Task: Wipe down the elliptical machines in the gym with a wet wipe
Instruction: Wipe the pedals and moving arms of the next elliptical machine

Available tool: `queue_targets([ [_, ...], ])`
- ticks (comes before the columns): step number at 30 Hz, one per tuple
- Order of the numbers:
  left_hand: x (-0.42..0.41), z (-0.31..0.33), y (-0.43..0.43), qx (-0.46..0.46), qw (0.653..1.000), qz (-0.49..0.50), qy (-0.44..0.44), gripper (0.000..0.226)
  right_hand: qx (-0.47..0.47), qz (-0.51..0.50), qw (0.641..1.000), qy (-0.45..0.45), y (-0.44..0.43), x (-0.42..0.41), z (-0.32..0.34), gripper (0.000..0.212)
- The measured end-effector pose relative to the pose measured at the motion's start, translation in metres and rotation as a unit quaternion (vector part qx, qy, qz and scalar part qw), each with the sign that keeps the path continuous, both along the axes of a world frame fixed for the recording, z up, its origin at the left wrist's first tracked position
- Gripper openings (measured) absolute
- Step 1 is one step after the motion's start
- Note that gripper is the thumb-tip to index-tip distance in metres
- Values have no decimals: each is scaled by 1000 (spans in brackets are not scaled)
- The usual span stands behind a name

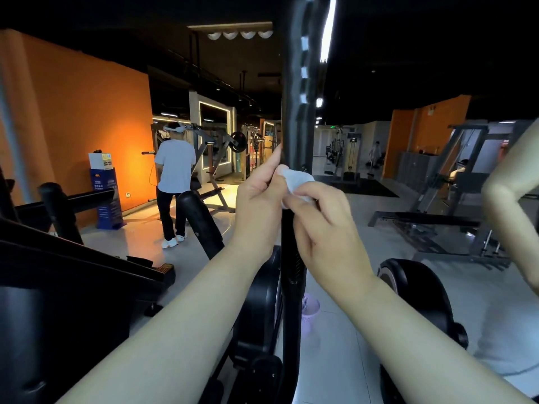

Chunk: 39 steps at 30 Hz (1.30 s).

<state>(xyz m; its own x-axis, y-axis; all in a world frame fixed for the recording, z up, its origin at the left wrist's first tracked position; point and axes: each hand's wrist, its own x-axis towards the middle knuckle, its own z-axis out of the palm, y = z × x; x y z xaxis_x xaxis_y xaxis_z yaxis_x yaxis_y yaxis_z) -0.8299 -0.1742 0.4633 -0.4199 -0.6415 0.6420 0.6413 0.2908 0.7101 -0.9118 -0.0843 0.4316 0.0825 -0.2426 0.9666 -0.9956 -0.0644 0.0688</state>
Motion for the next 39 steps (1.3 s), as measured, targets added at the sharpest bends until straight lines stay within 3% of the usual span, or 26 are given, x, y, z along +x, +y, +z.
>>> queue_targets([
  [3, 1, 1, 2, -17, 1000, -3, 7, 42, -11, 14, 1000, -19, 4, -9, 9, 24],
  [6, 3, 2, 7, -39, 999, -6, 10, 39, -71, 46, 982, -169, 9, -15, 23, 23],
  [8, 3, 3, 8, -40, 999, -8, 11, 38, -91, 51, 974, -203, 9, -16, 27, 22],
  [16, 1, -2, 0, -3, 1000, 8, -7, 40, 9, 10, 1000, 2, 2, -1, 9, 22],
  [23, 2, -1, 2, -21, 1000, -11, -10, 42, -42, 28, 996, -70, 3, -6, 18, 25],
  [29, 2, -2, 6, 15, 1000, -12, 2, 42, -1, 10, 999, 31, 3, -9, 1, 23],
  [34, 1, -8, 8, -52, 999, 3, 7, 40, -79, 77, 981, -159, 5, -8, 12, 25],
  [39, 0, -8, 8, 9, 1000, 18, 2, 34, 2, 14, 1000, 11, 1, -2, -13, 29],
])
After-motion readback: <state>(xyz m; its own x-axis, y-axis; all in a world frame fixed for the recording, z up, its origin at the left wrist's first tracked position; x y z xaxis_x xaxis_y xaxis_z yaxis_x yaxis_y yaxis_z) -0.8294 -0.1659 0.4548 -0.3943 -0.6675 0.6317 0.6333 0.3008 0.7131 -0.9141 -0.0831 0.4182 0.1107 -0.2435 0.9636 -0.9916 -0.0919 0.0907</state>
